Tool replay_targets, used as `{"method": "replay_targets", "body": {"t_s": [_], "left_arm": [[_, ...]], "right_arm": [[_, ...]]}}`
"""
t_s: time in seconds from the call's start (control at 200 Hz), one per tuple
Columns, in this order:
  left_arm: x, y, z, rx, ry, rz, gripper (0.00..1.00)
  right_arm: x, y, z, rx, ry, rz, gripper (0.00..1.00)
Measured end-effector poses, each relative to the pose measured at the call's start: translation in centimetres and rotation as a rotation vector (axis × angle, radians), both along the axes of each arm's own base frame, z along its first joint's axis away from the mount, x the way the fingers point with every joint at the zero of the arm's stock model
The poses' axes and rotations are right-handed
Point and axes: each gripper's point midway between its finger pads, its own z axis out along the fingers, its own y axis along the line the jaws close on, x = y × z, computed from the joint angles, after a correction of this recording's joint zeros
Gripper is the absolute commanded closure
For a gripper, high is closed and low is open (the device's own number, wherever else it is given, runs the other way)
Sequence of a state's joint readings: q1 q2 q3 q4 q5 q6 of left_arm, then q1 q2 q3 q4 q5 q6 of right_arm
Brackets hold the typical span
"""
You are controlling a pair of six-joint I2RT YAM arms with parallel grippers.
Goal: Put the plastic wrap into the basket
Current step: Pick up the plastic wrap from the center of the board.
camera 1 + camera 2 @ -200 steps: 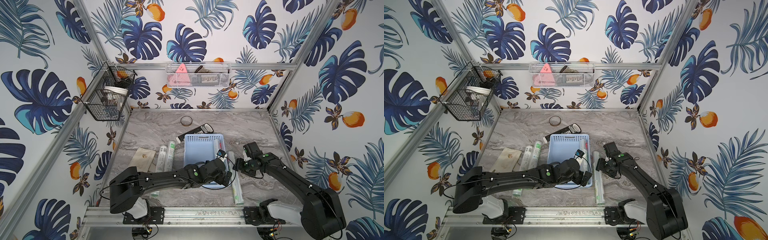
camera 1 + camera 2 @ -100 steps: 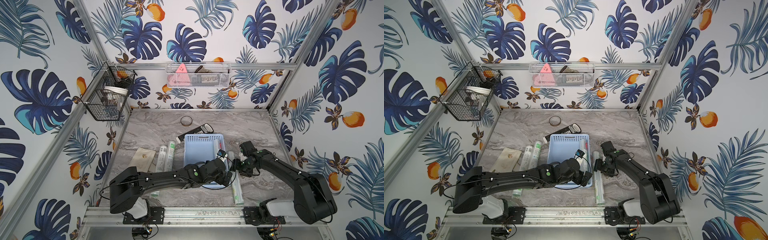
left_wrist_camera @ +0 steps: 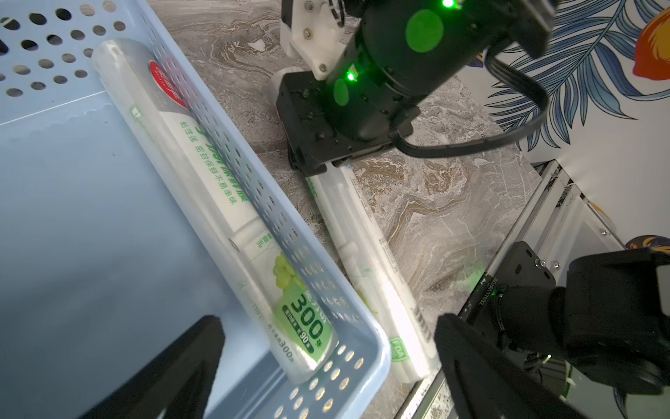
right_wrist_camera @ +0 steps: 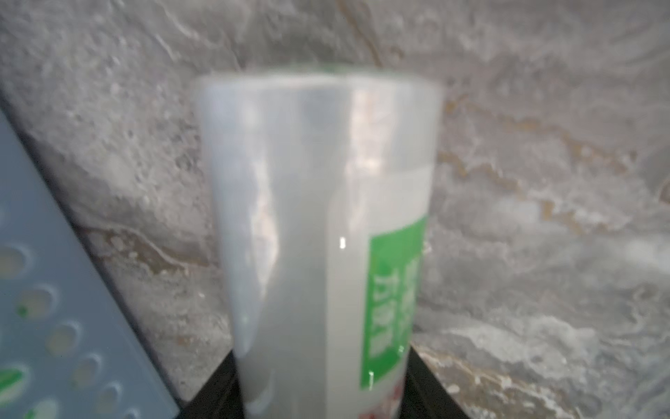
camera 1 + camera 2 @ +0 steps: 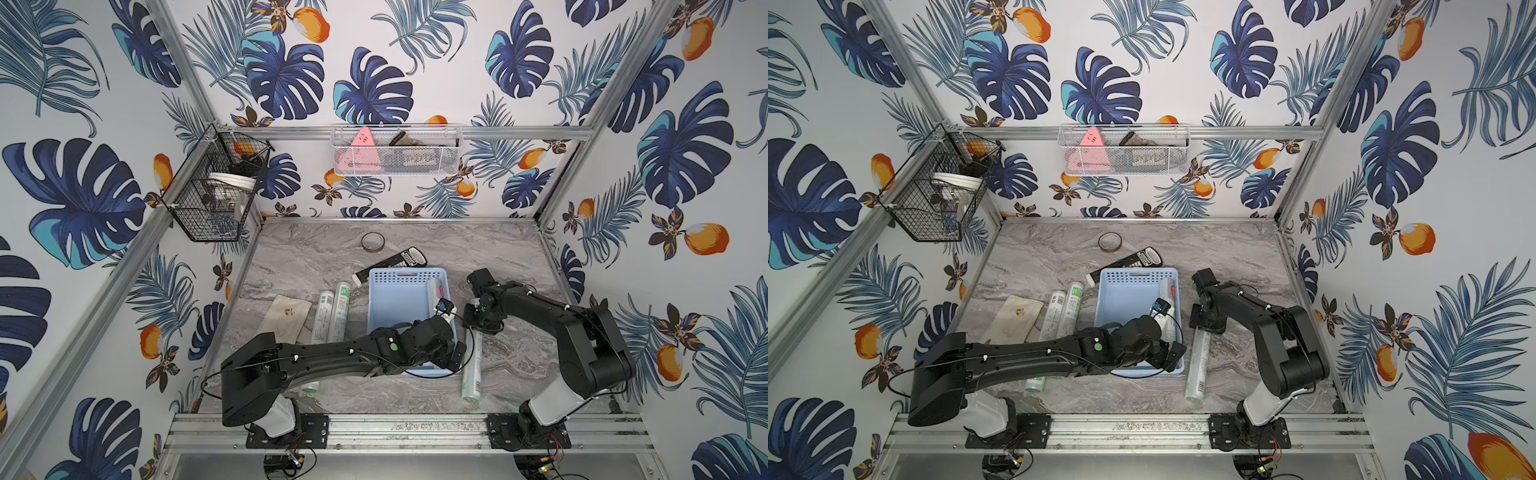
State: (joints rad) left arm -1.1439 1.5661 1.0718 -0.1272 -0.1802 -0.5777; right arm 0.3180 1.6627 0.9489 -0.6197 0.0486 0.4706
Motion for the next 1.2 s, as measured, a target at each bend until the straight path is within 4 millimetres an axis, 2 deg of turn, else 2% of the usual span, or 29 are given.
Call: {"method": "replay_targets", "body": {"t_s": [0.1, 0.29, 0.395, 0.62, 0.741, 0.896, 1.056, 1.201], "left_arm": [[0.0, 0.1, 0.1, -0.002, -0.003, 0.003, 0.01], [0.0, 0.4, 0.4, -0.005, -0.010, 0.009, 0.01], [0.1, 0.8, 0.4, -0.001, -0.017, 0.018, 0.01], [0.2, 1.8, 0.7, -0.001, -0.040, 0.043, 0.01], [0.3, 2.0, 0.9, -0.004, -0.049, 0.051, 0.01], [0.3, 2.0, 0.9, -0.004, -0.049, 0.052, 0.01], [0.3, 2.1, 1.0, -0.007, -0.051, 0.052, 0.01], [0.4, 2.1, 1.2, -0.008, -0.053, 0.057, 0.01]], "right_arm": [[1.3, 0.0, 0.0, -0.016, -0.015, 0.004, 0.51], [3.4, -0.3, 0.1, -0.056, -0.032, 0.024, 0.45], [3.5, -0.3, 0.1, -0.063, -0.033, 0.031, 0.40], [0.6, -0.2, 1.5, -0.018, -0.043, 0.018, 0.30], [-1.6, 0.3, 1.0, 0.016, -0.014, 0.006, 0.29], [-3.6, 0.0, -0.3, 0.015, 0.034, -0.032, 0.31], [-3.8, -0.1, -0.6, -0.020, 0.028, -0.039, 0.35], [-3.9, -0.4, -0.8, -0.053, 0.023, -0.038, 0.44]]}}
